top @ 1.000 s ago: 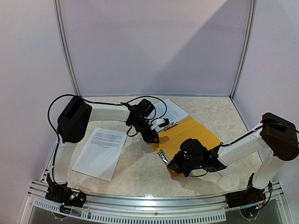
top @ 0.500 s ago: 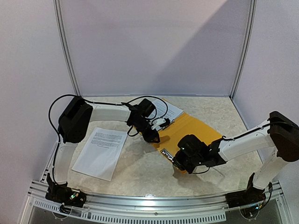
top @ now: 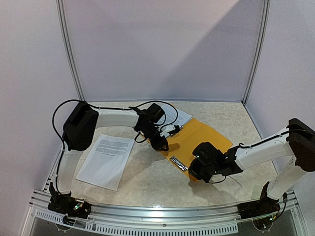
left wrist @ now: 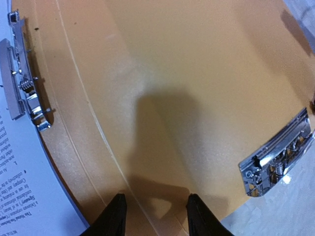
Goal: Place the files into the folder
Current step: Open the spring clip on the folder with some files.
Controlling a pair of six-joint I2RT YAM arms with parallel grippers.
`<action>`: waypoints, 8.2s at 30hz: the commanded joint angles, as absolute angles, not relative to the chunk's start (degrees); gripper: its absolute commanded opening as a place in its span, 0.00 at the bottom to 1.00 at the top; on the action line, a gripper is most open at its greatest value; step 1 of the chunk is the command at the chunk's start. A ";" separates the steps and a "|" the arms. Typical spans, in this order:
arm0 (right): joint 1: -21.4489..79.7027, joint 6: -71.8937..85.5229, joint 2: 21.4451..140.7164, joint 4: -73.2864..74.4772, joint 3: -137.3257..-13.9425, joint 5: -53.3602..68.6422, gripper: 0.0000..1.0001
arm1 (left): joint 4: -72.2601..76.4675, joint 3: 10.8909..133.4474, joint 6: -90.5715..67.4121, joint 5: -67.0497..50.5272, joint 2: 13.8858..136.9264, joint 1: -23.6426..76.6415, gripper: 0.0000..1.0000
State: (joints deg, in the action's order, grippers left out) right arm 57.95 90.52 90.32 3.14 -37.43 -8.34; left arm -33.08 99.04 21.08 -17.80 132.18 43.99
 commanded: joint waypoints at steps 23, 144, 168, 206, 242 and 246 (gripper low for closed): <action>56.07 82.07 88.24 0.67 -37.62 -7.08 0.23 | -47.72 138.40 18.94 -4.42 149.42 44.76 0.98; 53.17 90.68 94.48 -10.48 -28.15 -4.92 0.00 | -58.10 111.87 20.48 -9.24 149.89 51.85 0.27; 53.14 77.52 88.23 7.60 -44.08 -9.30 0.02 | -57.68 111.62 21.15 -8.33 149.88 52.38 0.29; 52.19 68.55 98.12 16.12 -61.53 -1.87 0.00 | -60.59 115.11 23.21 -9.44 150.62 51.39 0.38; 50.84 67.82 90.76 27.54 -56.54 -0.91 0.00 | -74.31 118.15 27.82 -24.89 129.57 36.06 0.47; 51.21 66.52 95.94 25.50 -58.92 2.23 0.00 | -73.87 115.49 27.77 -24.11 128.68 35.41 0.50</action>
